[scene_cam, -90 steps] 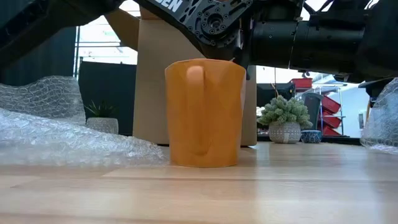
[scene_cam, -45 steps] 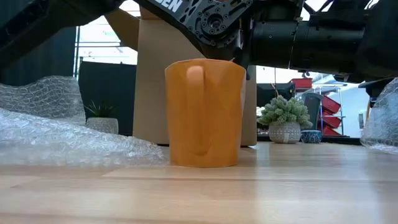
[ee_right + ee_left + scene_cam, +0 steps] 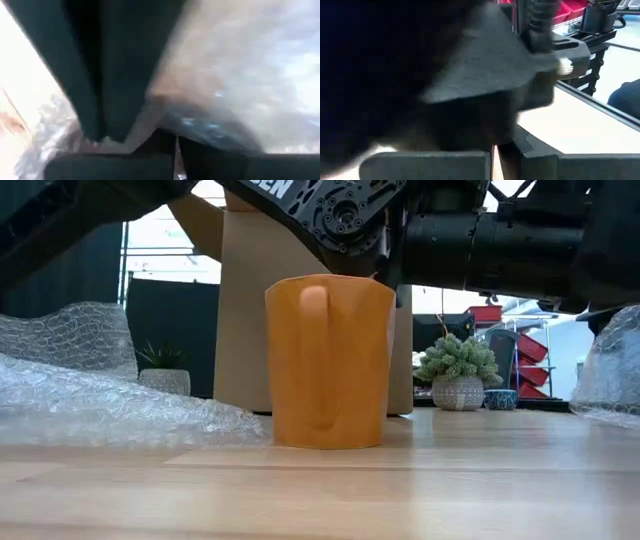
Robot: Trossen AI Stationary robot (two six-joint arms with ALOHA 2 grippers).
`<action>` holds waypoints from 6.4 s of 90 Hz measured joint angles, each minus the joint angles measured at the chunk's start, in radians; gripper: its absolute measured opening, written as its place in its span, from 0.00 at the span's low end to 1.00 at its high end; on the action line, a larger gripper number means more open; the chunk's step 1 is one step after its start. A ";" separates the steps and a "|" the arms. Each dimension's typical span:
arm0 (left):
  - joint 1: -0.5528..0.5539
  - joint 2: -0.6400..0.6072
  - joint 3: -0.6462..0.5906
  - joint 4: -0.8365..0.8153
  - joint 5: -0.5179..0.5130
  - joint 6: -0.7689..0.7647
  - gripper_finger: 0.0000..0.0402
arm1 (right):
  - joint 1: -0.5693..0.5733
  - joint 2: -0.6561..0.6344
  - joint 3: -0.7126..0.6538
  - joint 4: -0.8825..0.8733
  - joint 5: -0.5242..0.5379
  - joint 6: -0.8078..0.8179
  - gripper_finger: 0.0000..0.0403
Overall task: Wrap mug
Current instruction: Wrap the pink mug with the transparent bubble wrap
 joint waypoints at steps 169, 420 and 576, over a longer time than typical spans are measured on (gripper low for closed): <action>-0.008 -0.093 -0.005 -0.335 -0.062 -0.186 0.00 | 0.064 -0.228 -0.273 0.189 0.052 0.524 0.00; -0.036 -0.217 0.038 -0.677 -0.179 -0.070 0.00 | -0.104 -0.017 -0.099 0.258 0.124 0.052 0.00; -0.014 -0.216 0.035 -0.671 -0.156 -0.027 0.00 | 0.228 0.189 0.242 0.012 0.152 0.537 0.02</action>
